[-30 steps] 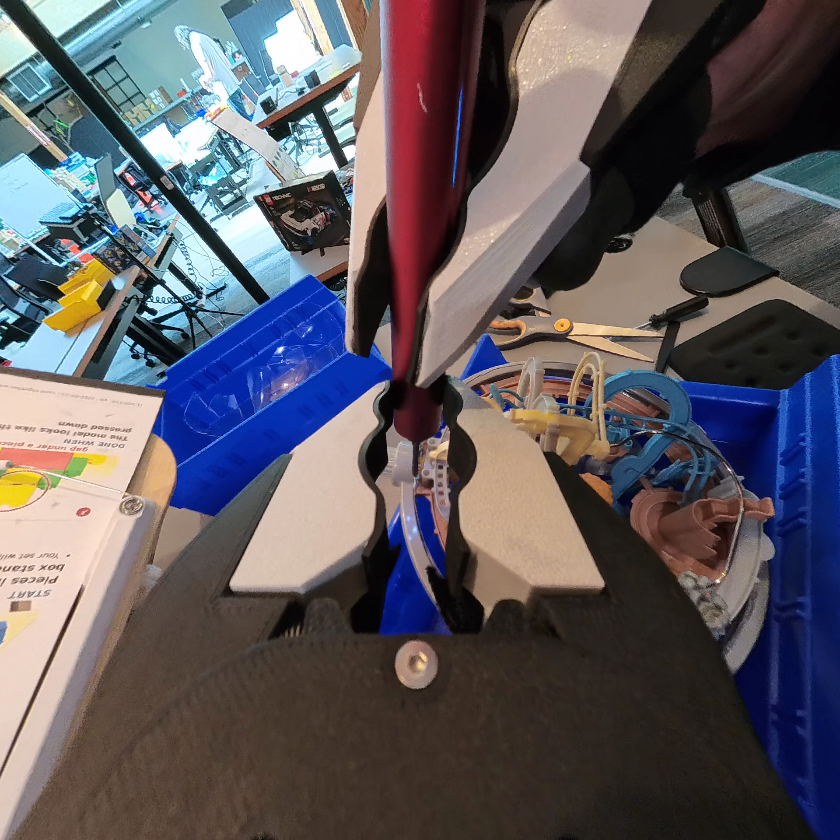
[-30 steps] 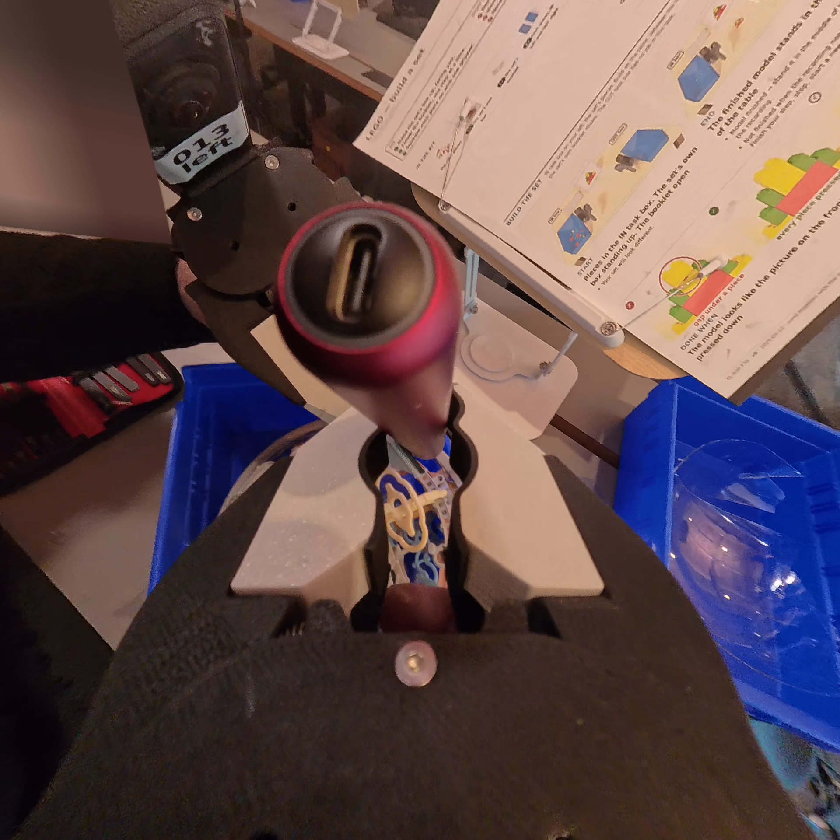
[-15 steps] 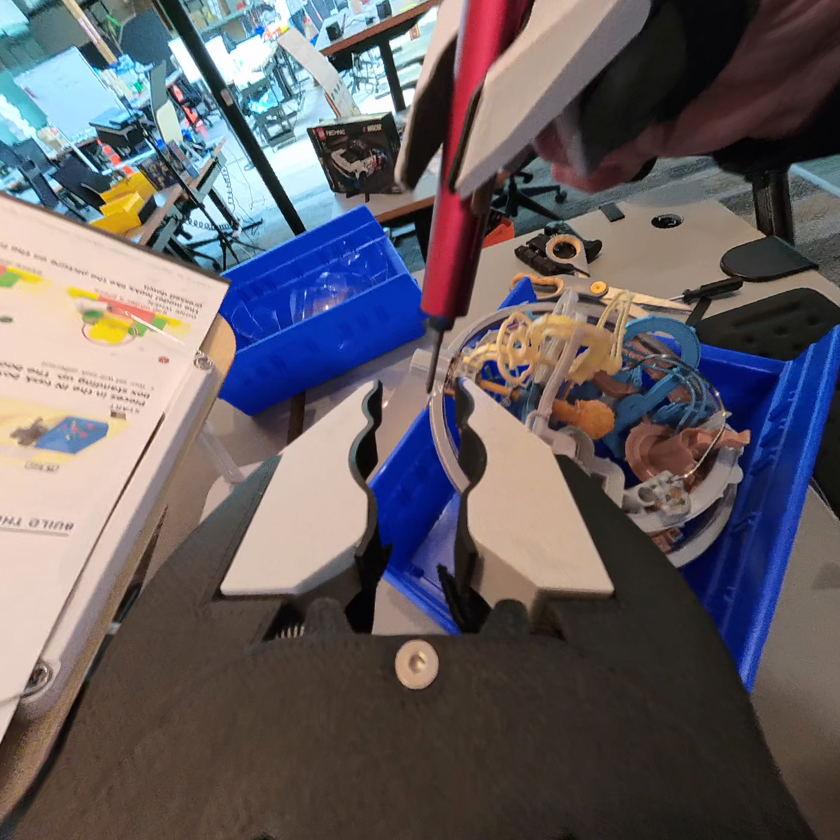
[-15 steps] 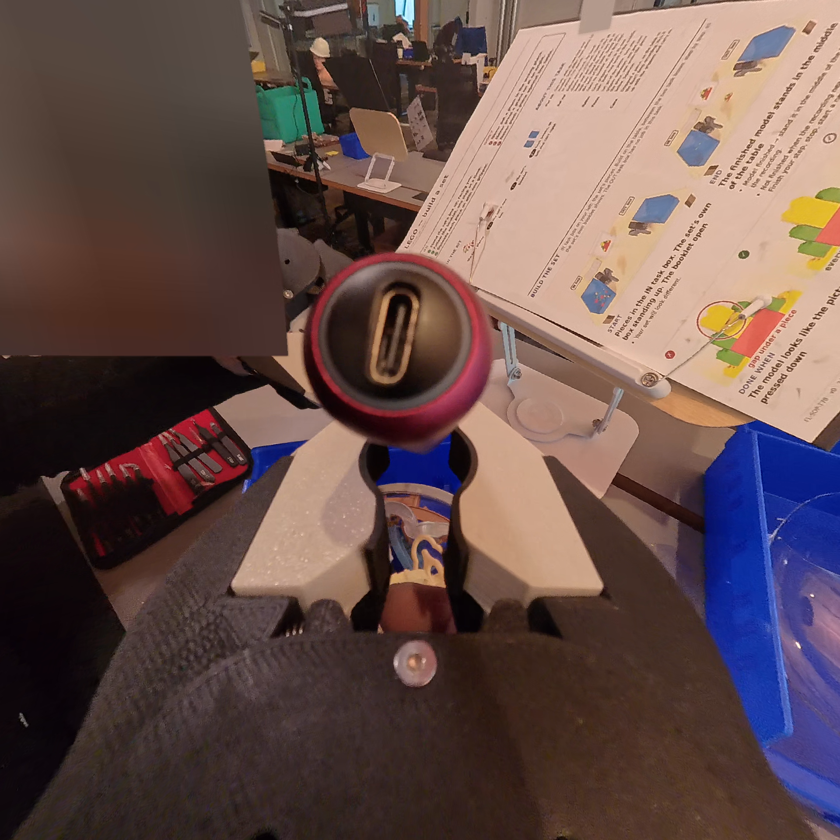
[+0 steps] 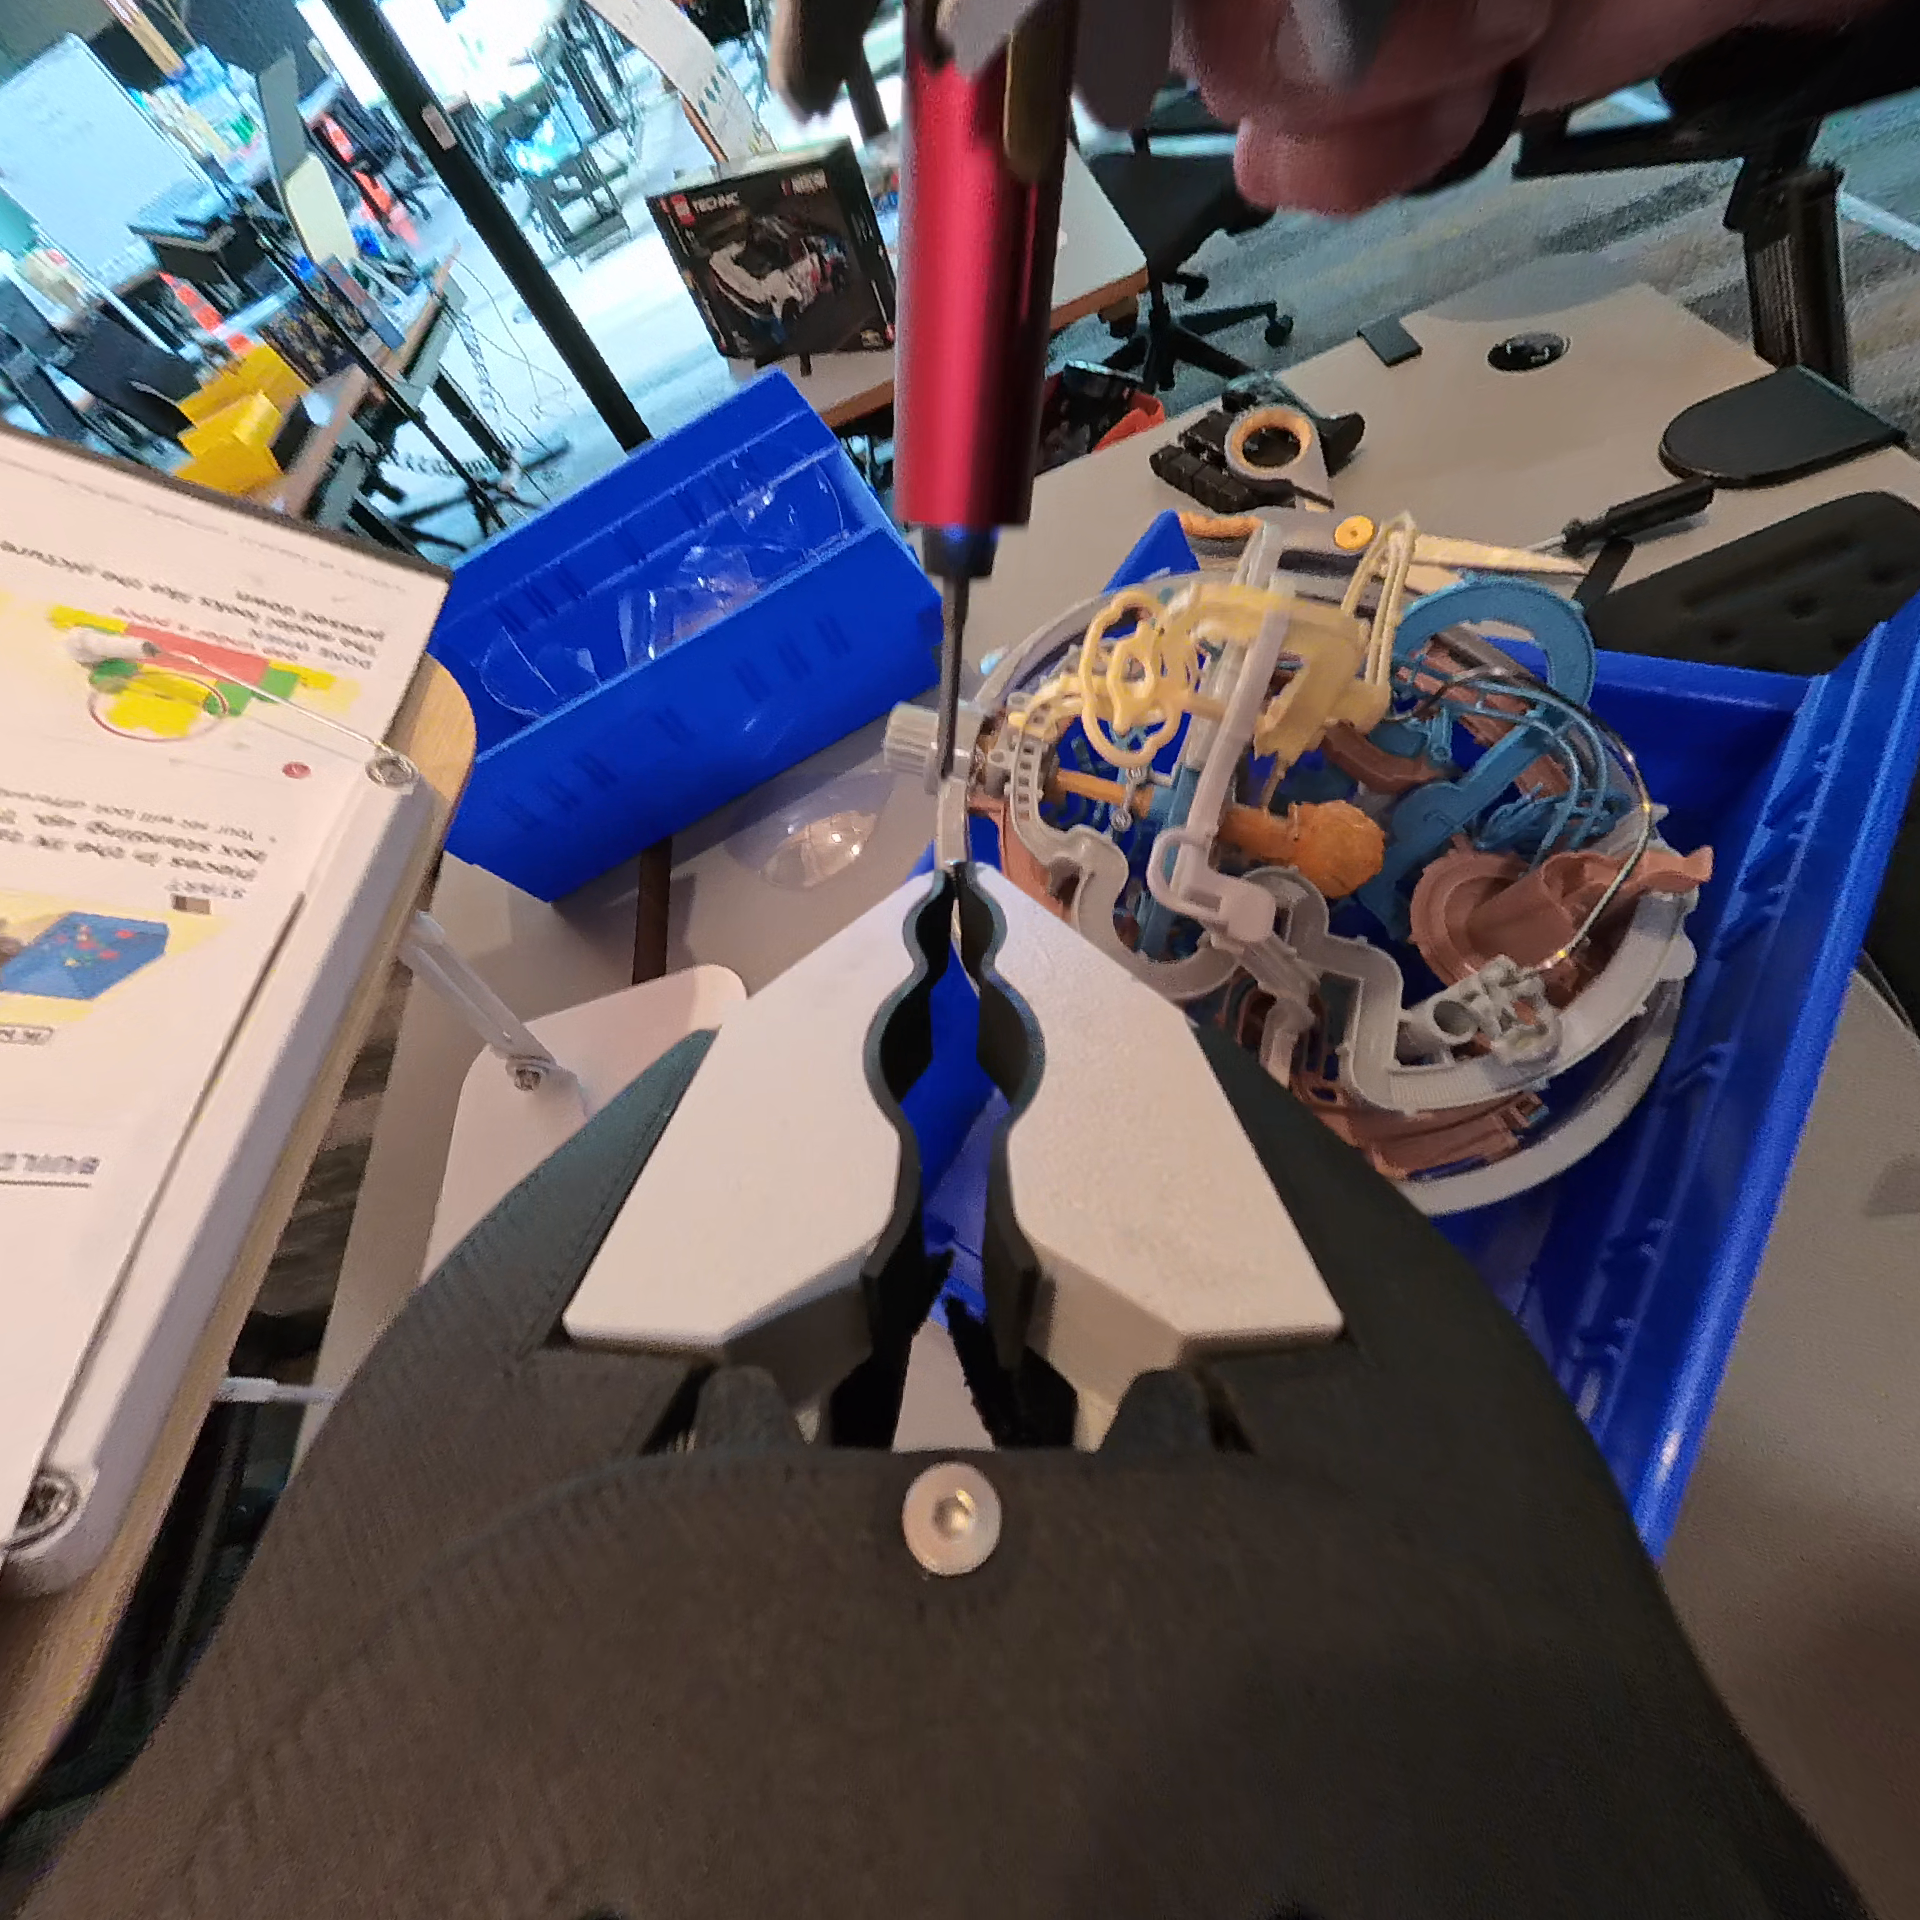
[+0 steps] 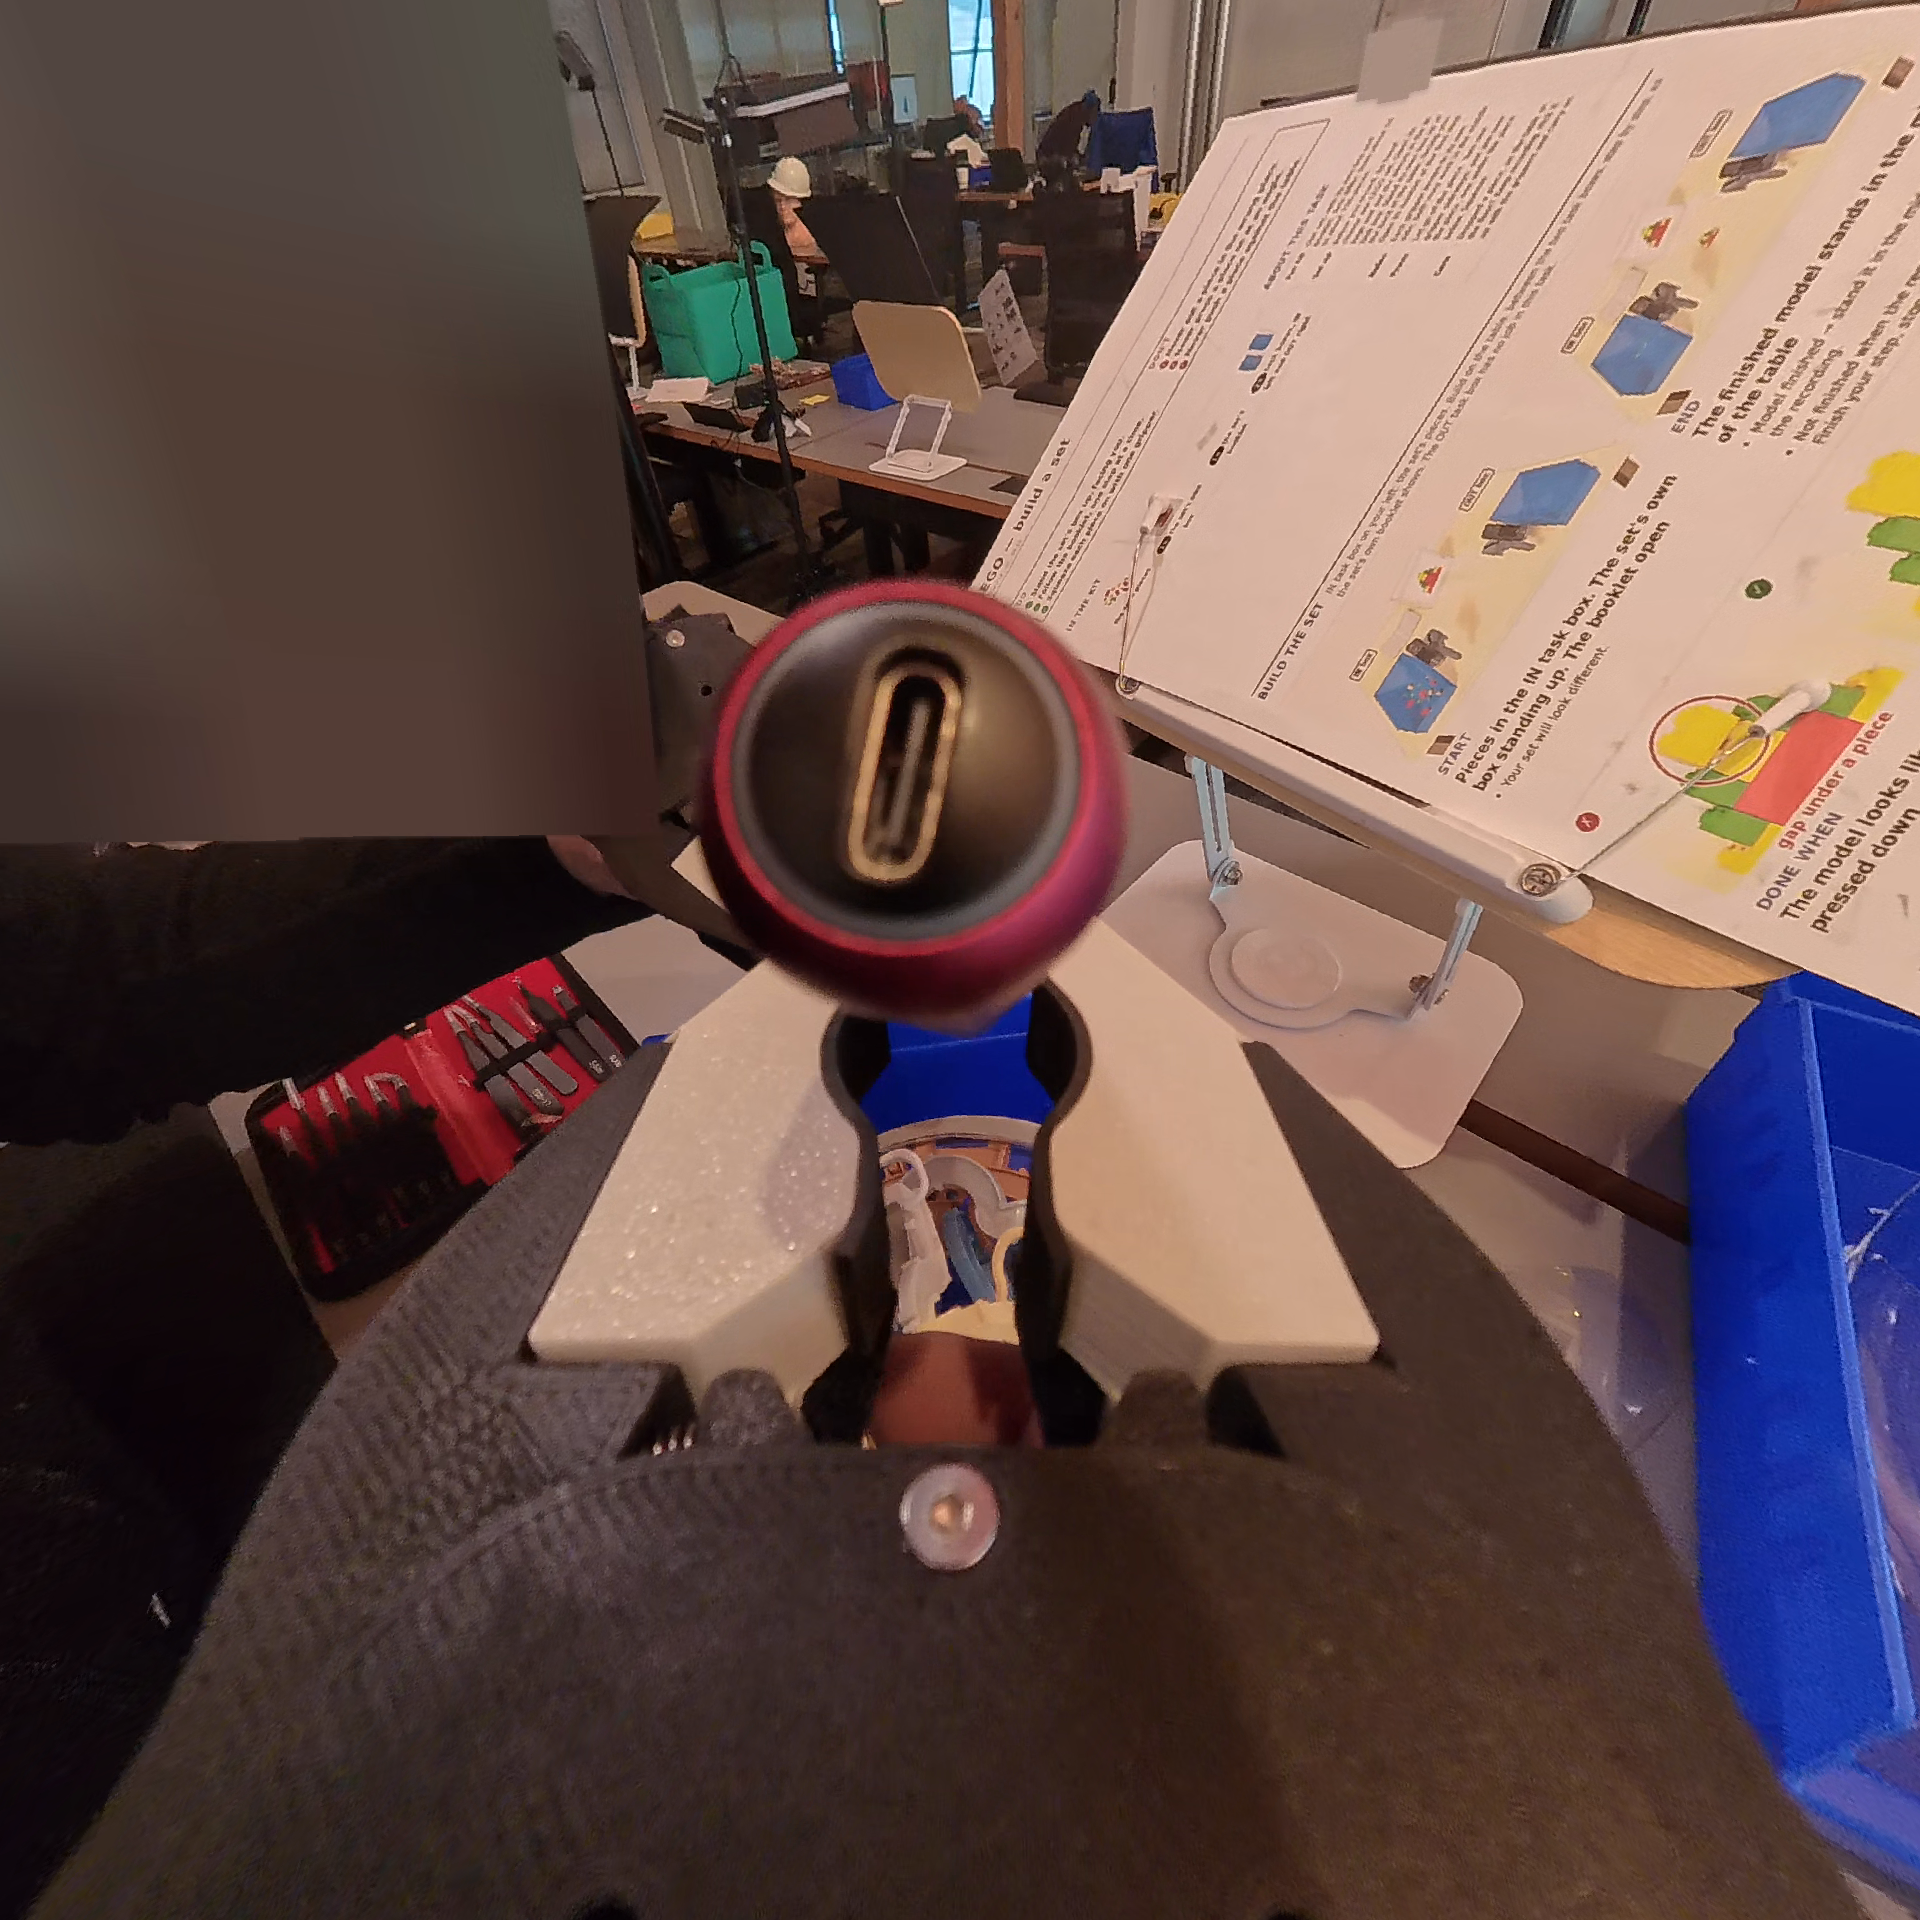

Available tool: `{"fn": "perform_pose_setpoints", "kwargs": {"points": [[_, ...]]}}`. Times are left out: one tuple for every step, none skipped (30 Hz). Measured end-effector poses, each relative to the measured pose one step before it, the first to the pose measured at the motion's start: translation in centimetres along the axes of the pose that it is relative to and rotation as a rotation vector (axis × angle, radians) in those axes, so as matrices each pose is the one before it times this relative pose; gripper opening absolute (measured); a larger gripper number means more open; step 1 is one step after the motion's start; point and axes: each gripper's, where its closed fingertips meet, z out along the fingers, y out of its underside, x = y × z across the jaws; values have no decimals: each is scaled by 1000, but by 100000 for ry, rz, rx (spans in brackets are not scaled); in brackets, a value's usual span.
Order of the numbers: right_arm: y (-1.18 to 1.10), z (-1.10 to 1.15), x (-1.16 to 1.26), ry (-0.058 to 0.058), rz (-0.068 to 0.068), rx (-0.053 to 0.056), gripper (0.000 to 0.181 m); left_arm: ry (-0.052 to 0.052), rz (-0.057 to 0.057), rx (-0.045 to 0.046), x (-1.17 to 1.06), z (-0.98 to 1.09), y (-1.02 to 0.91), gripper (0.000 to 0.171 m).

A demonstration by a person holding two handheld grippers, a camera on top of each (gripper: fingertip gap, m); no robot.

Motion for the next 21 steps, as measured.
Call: {"fn": "perform_pose_setpoints", "kwargs": {"points": [[21, -61, -35, -33, 49, -26, 18, 486, -1197, -2352, 80, -18, 645, 0], [52, -43, -31, 135, -113, -216, 18, -564, -906, -2757, -76, 1, 777, 0], [87, -22, -54, 33, -114, -288, 18, -777, -1358, -3142, -156, 50, 864, 0], [105, -8, -68, -140, 42, -310, 18, 548, -1798, -3212, 19, 163, 909, 0], [106, 8, -89, -183, 114, -260, 18, 898, -2526, -3710, 25, 261, 970, 0], [113, 13, -64, -101, 69, -337, 18, 1562, -2652, -4173, 128, 341, 1015, 3], [131, 20, -60, 16, -44, -403, 18, 546, -1694, -4032, 26, 382, 927, 14], [113, 6, -40, 196, -125, -387, 18, -671, -946, -3321, -107, 309, 770, 22], [99, -11, -16, 274, -167, -324, 18, 35, -710, -1262, 28, 191, 385, 27], [91, -15, -29, 165, -65, -345, 18, 1418, -1192, 299, 225, 99, 107, 31], [98, -42, -32, 103, -9, -426, 18, 808, -1779, 5, 68, 66, 104, 39], [84, -51, -29, 188, -163, -366, 18, 70, -1133, -124, -37, -10, 115, 41], [75, -78, -51, 193, -263, -294, 18, 475, -250, 669, 46, -72, 22, 42], [63, -96, -65, 103, -244, -323, 18, 873, -664, 434, 87, -133, 20, 43], [63, -112, -65, 98, -248, -280, 18, -596, -694, 295, -143, -198, 12, 44], [66, -121, -106, 9, -257, -266, 19, -430, -194, 904, -67, -300, -99, 44], [87, -156, -135, 26, -355, -333, 19, 132, -212, 1435, 77, -352, -233, 42], [106, -166, -149, 150, -606, -362, 19, -169, -68, 1472, 76, -377, -283, 41], [147, -179, -196, 99, -727, -478, 19, -330, 97, 1244, 112, -350, -280, 40], [135, -198, -239, 62, -741, -318, 19, 117, 357, 1097, 232, -311, -291, 39], [119, -222, -216, 257, -510, -41, 19, 362, 596, 1262, 315, -283, -317, 36]]}}
